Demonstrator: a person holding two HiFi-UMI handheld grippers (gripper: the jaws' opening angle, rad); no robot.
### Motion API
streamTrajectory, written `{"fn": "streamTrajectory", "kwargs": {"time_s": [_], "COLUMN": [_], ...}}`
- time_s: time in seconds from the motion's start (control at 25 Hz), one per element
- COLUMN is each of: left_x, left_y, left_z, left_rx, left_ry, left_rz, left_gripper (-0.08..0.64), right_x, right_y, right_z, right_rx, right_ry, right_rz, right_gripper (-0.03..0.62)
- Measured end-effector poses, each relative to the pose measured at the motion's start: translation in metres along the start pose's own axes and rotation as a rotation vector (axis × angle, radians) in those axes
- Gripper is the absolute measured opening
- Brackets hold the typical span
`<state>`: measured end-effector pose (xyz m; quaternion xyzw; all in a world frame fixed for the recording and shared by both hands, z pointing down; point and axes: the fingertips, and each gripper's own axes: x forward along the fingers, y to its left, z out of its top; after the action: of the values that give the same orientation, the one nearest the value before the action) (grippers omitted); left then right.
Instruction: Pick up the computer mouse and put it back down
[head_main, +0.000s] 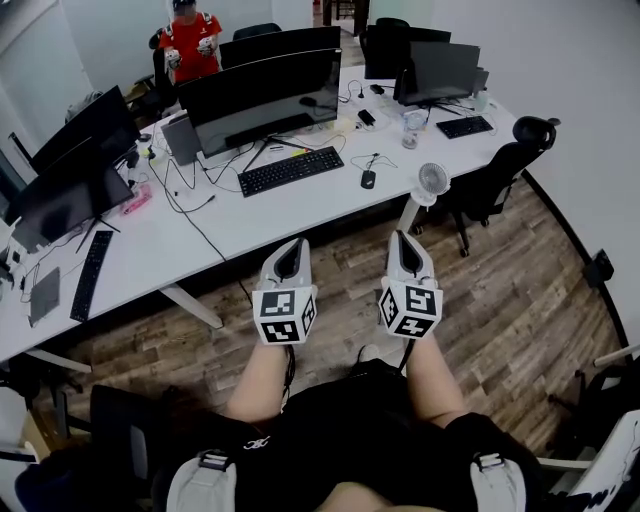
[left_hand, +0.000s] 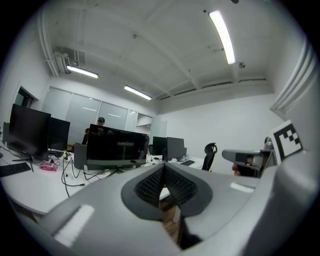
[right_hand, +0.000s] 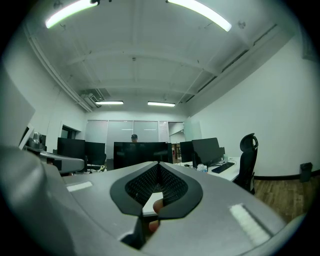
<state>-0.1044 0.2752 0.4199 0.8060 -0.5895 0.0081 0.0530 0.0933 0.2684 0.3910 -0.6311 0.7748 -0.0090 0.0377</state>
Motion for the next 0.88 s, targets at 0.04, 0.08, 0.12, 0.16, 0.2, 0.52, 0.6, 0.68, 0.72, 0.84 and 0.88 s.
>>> {"fn": "streamTrajectory", "kwargs": {"time_s": [0.04,0.08,0.12,0.16,0.2,0.52,0.6,0.68,0.72,0.84,0.88], "left_x": [0.003,0.007,0.011,0.016,0.020,0.089,0.111,0.134,0.145,0.181,0.193], "left_y": [0.001,0.001,0.002,0.002,0.002,0.017,0.022,0.025,0.027,0.028,0.028], "left_z": [0.000,0.000,-0.001,-0.003,-0.005,-0.001,0.003,0.008,0.010,0.015,0.017], "left_rx": [0.000,0.001,0.001,0.003,0.005,0.039,0.040,0.031,0.026,0.032,0.031], "left_ry": [-0.002,-0.002,-0.002,0.000,0.003,0.007,0.003,-0.004,-0.006,-0.001,0.000], "left_rz": [-0.001,-0.002,-0.003,-0.004,-0.005,-0.001,0.005,0.010,0.012,0.015,0.014], "left_gripper": [0.054,0.054,0.052,0.052,0.052,0.054,0.052,0.052,0.052,0.052,0.054], "right_x": [0.002,0.005,0.009,0.012,0.016,0.088,0.110,0.133,0.144,0.178,0.190], "right_y": [-0.002,-0.004,-0.006,-0.008,-0.011,-0.035,-0.043,-0.053,-0.058,-0.076,-0.082], "right_z": [0.000,-0.001,-0.002,-0.004,-0.006,-0.012,-0.012,-0.013,-0.014,-0.015,-0.015], "right_rx": [0.000,0.001,0.001,0.001,0.002,0.016,0.018,0.020,0.021,0.026,0.026], "right_ry": [-0.001,-0.002,-0.001,-0.001,0.000,-0.014,-0.016,-0.014,-0.013,-0.007,-0.006], "right_rz": [-0.004,-0.008,-0.011,-0.013,-0.016,-0.026,-0.025,-0.025,-0.025,-0.026,-0.026], "right_gripper": [0.003,0.003,0.003,0.003,0.003,0.003,0.003,0.003,0.003,0.003,0.003]}}
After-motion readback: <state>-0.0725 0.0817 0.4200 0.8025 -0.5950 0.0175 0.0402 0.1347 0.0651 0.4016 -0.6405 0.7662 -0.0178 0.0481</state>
